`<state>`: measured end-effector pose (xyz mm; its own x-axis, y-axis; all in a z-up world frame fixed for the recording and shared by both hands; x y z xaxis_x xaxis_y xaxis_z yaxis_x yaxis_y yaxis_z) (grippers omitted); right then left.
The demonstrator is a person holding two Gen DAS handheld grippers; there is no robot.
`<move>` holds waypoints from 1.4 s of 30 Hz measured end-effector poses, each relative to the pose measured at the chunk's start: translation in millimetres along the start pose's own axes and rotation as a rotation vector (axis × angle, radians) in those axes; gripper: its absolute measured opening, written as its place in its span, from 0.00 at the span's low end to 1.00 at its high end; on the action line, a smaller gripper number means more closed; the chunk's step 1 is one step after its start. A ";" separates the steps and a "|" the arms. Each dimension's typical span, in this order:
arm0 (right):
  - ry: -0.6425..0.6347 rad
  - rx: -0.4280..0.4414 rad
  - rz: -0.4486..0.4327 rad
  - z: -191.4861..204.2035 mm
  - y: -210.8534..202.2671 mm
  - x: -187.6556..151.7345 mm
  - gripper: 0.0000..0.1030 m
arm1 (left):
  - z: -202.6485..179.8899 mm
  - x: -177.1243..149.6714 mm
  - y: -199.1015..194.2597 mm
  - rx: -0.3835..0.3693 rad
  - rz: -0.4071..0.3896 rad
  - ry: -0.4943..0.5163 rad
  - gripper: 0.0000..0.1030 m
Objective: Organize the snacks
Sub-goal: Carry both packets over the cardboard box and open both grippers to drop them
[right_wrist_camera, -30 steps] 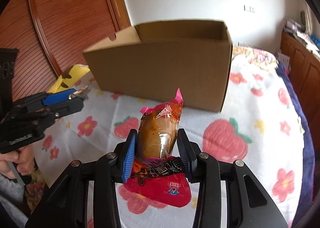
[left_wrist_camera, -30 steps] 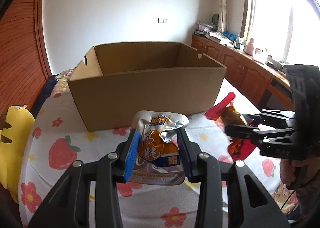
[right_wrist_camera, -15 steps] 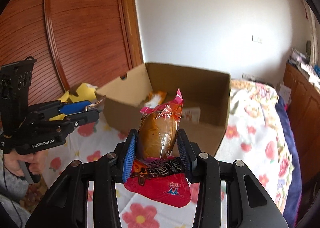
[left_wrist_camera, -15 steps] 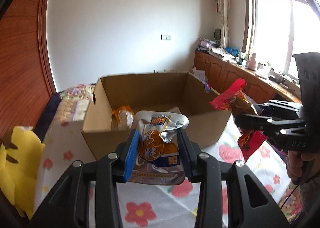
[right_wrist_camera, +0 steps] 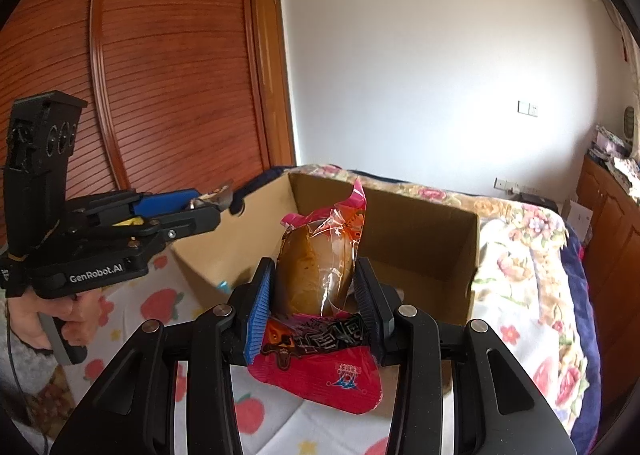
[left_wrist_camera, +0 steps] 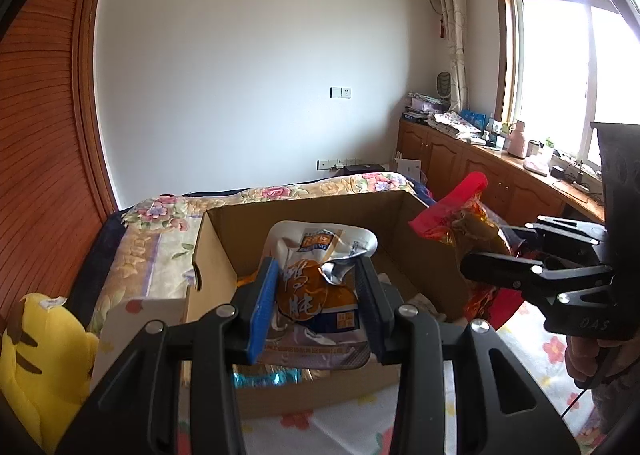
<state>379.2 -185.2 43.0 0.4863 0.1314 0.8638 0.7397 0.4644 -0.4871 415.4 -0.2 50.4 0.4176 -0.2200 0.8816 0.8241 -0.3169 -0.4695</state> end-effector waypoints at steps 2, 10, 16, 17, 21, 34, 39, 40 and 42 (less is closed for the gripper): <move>0.004 0.000 -0.007 -3.9 6.3 4.0 0.39 | 1.7 1.4 9.2 0.001 0.004 0.004 0.37; 0.042 -0.030 0.001 -24.5 35.8 6.9 0.39 | 6.1 -8.6 40.7 0.001 0.038 -0.020 0.37; 0.057 -0.068 0.025 -39.3 47.4 0.9 0.39 | 8.8 -14.4 53.8 0.010 0.068 -0.034 0.38; 0.058 -0.079 0.028 -40.5 48.8 -0.7 0.39 | 8.4 -15.7 55.3 0.011 0.074 -0.035 0.38; 0.059 -0.096 0.049 -43.4 55.3 -5.0 0.39 | 4.1 -19.3 61.2 0.023 0.094 -0.023 0.42; 0.076 -0.120 0.085 -44.8 51.7 -13.0 0.41 | -1.1 -28.4 43.4 0.054 0.111 -0.028 0.47; 0.064 -0.128 0.066 -34.4 29.9 -8.0 0.41 | -8.2 -26.4 26.2 0.062 0.108 -0.017 0.47; 0.061 -0.129 0.063 -33.1 26.3 -7.1 0.41 | -10.7 -25.8 19.0 0.064 0.104 -0.019 0.47; 0.058 -0.134 0.050 -25.7 11.9 -5.6 0.41 | -14.8 -25.7 6.5 0.068 0.093 -0.020 0.47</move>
<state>397.3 -203.0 29.0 0.5469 0.0989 0.8313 0.7677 0.3368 -0.5451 404.3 -10.2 23.9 0.5002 -0.2267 0.8357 0.8055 -0.2326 -0.5451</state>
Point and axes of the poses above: each gripper's, at about its wrist camera, not at the fingertips, and y roughly the way its jaws point, z to its left, x to its top, the point moved 2 cm from there along y, roughly the way its jaws point, and after that the axes turned 6 degrees about y, right-handed, at the moved point
